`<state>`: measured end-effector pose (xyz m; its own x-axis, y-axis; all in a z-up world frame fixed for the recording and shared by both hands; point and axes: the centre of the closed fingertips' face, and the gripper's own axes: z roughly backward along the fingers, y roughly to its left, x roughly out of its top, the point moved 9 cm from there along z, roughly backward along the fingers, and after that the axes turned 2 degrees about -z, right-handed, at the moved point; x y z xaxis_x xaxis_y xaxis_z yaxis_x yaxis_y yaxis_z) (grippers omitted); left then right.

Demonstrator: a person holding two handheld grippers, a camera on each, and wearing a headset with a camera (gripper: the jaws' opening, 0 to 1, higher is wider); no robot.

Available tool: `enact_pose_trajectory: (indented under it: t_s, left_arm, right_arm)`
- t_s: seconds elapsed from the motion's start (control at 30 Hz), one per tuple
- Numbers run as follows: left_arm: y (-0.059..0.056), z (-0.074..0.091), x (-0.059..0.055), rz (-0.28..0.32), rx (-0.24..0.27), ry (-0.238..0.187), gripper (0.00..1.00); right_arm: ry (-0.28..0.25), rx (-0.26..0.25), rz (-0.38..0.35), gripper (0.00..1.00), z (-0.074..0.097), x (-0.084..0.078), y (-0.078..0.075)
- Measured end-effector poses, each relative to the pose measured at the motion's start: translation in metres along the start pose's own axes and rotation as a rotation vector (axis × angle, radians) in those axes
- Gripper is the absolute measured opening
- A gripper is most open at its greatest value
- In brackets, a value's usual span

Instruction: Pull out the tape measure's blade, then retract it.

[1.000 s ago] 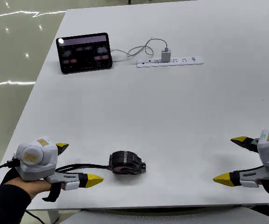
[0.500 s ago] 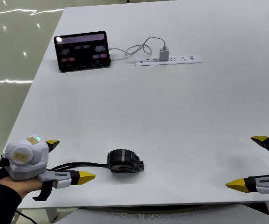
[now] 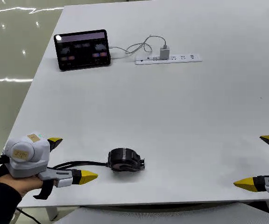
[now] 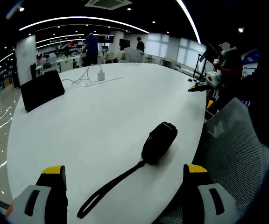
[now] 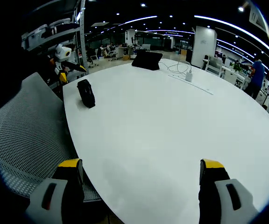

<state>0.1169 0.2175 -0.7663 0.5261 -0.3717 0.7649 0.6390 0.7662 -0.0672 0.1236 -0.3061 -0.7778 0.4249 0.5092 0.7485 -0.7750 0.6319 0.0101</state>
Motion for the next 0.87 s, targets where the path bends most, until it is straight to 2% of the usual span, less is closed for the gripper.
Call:
enact_pose_trajectory:
  t_s: [0.1,0.13,0.23,0.37,0.43,0.73,0.77,0.87]
  left_arm:
    - [0.001,0.001,-0.001,-0.007,0.003,0.005,1.00]
    - [0.002,0.002,-0.001,-0.012,0.018,0.004,1.00]
    - [0.004,0.003,-0.002,0.014,0.018,0.006,1.00]
    - [0.003,0.004,-0.002,-0.001,0.028,0.007,1.00]
    - [0.002,0.004,-0.002,0.000,0.024,0.008,1.00]
    - [0.002,0.005,0.004,-0.007,0.019,-0.003,1.00]
    - [0.000,0.005,0.004,-0.003,0.003,0.002,1.00]
    - [-0.002,0.006,0.004,-0.016,0.001,0.014,1.00]
  right_arm:
    - [0.013,0.009,0.006,1.00,0.000,-0.004,0.003]
    - [0.012,0.008,0.007,1.00,0.001,-0.005,0.003]
    - [0.024,0.010,0.025,1.00,0.004,-0.006,0.004]
    - [0.028,0.020,0.037,1.00,0.008,-0.009,0.001]
    - [0.021,0.021,0.016,1.00,0.010,-0.009,-0.003]
    - [0.017,0.012,0.016,1.00,0.013,-0.008,-0.010]
    - [0.018,0.013,0.017,1.00,0.012,-0.008,-0.011]
    - [0.039,-0.002,0.021,1.00,0.011,-0.011,-0.013]
